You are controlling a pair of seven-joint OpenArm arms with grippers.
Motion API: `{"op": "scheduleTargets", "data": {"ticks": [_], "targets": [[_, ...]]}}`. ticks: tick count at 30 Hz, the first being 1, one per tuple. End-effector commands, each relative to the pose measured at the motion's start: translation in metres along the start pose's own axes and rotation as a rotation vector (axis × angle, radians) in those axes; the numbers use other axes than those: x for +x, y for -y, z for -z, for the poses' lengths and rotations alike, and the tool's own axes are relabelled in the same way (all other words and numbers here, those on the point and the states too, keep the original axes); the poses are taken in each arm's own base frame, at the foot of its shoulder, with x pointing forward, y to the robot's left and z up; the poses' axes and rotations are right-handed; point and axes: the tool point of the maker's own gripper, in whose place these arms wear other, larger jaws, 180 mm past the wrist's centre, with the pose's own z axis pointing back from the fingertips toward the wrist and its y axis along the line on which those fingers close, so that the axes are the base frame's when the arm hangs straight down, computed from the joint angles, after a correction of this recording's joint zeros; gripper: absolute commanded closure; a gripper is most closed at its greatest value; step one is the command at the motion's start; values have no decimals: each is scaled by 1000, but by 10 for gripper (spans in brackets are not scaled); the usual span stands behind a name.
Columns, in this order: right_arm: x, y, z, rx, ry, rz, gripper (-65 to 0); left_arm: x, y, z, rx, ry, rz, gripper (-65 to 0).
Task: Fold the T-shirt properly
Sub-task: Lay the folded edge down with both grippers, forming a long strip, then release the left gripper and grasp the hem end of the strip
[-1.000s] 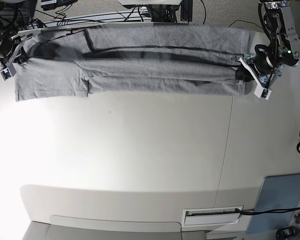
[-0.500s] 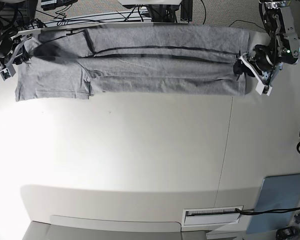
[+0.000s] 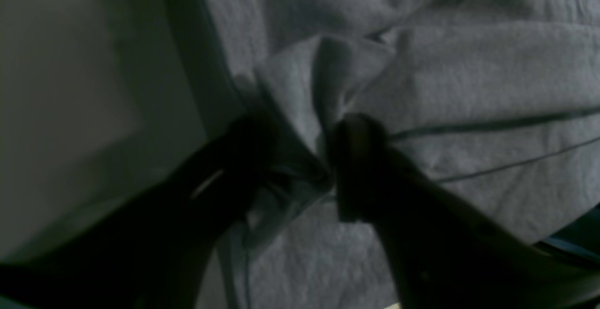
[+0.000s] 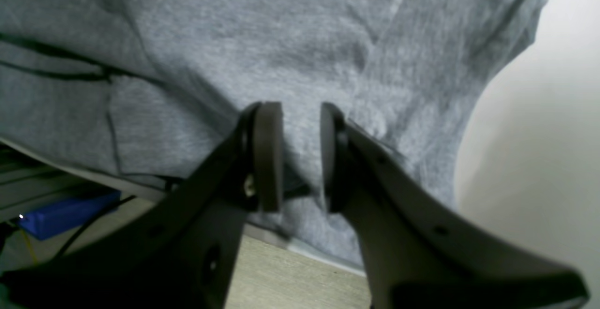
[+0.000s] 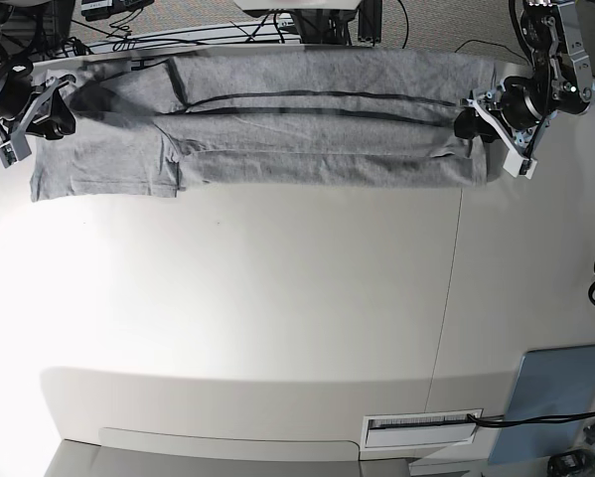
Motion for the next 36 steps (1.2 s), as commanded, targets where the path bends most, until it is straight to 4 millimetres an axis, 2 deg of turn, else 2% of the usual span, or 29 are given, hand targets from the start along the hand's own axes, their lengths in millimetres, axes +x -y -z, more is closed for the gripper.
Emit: {"op": "scheduleTargets", "data": {"ticks": [1, 4, 7, 11, 17, 20, 22, 24, 29, 34, 36], "targets": [[12, 1, -5, 4, 34, -14, -145, 2, 1, -2, -8, 2, 4, -168], [9, -4, -3, 14, 43, 9, -145, 7, 2, -3, -9, 30, 3, 0], [5, -9, 1, 23, 52, 39, -145, 12, 0, -3, 3, 42, 13, 0], [-1, -18, 5, 35, 69, 80, -145, 22, -21, -8, 136, 32, 38, 0], [1, -21, 7, 39, 98, 100, -145, 48, -52, -41, 417, 54, 124, 0], [1, -21, 7, 39, 100, 101, -145, 59, -46, -59, 481, 83, 149, 0], [1, -21, 7, 39, 99, 100, -145, 62, -28, -65, 450, 117, 173, 0], [1, -21, 7, 39, 99, 100, -145, 59, -1, -67, 369, 153, 164, 0], [1, -21, 7, 39, 100, 101, -145, 55, 94, -66, 27, 281, 124, 0], [1, -21, 7, 38, 99, 100, -145, 54, 167, -44, -196, 312, 143, 0], [1, -21, 7, 38, 99, 100, -145, 54, 184, -30, -211, 301, 159, 0]]}}
